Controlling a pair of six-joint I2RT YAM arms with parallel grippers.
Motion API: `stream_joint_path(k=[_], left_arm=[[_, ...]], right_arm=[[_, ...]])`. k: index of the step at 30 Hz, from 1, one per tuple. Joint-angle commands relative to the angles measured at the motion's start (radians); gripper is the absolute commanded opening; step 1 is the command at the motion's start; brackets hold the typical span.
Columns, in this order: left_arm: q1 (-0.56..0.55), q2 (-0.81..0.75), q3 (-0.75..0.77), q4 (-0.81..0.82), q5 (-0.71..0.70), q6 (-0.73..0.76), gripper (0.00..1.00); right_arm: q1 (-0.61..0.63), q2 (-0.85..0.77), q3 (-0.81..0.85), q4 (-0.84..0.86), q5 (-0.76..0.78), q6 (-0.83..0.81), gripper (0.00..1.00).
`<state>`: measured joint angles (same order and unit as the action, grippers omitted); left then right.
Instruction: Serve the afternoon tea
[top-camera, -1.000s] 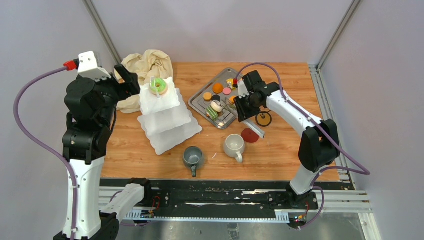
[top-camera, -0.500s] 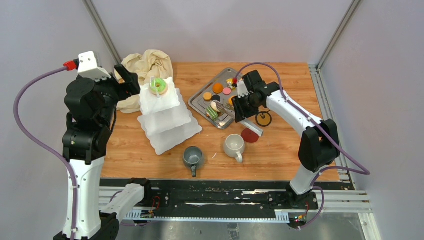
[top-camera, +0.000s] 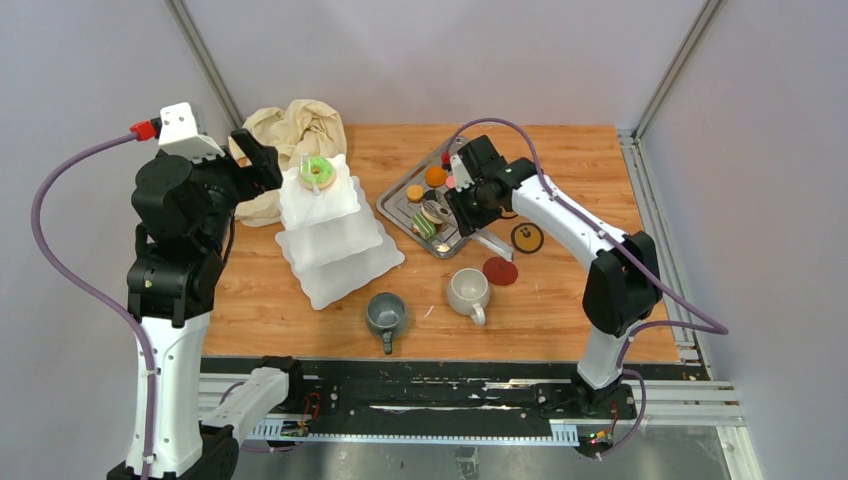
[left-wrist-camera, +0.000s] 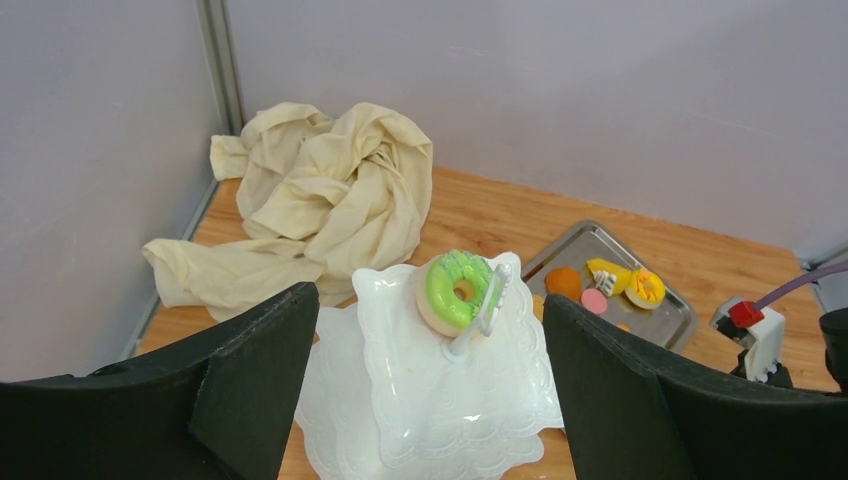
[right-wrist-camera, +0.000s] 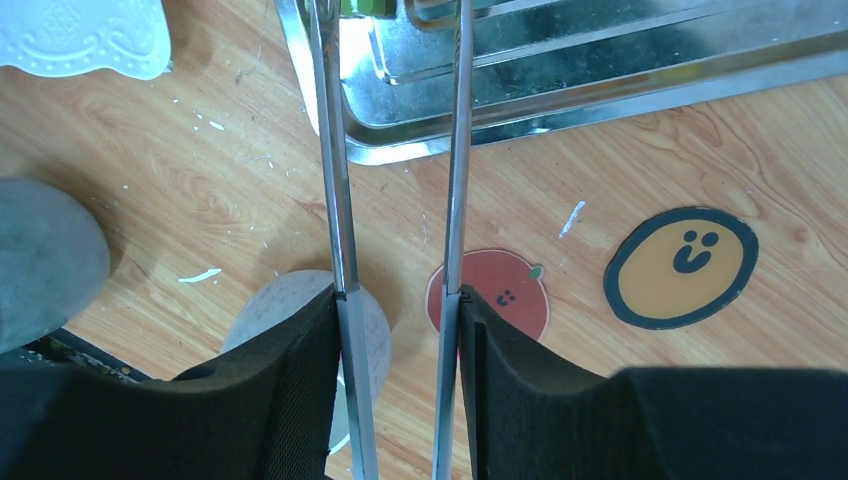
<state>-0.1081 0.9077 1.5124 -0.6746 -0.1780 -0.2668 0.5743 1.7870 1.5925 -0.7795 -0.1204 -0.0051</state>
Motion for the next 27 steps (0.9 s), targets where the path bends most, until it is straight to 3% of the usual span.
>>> stream_joint_path(k=[1, 18, 23, 27], left_arm=[[-0.005, -0.003, -0.004, 0.036, 0.012, -0.006, 0.87], [-0.005, -0.009, -0.014, 0.045, -0.005, 0.001, 0.87], [-0.005, -0.011, -0.017, 0.042, -0.009, 0.007, 0.87], [-0.005, -0.011, -0.019, 0.042, -0.007, 0.007, 0.87]], right_arm=[[0.022, 0.025, 0.031, -0.016, 0.029, -0.026, 0.43], [0.034, 0.081, 0.051, -0.014, 0.032, -0.015, 0.43], [0.033, 0.073, 0.070, -0.037, 0.054, -0.017, 0.19], [0.034, 0.026, 0.067, -0.040, 0.068, -0.009, 0.06]])
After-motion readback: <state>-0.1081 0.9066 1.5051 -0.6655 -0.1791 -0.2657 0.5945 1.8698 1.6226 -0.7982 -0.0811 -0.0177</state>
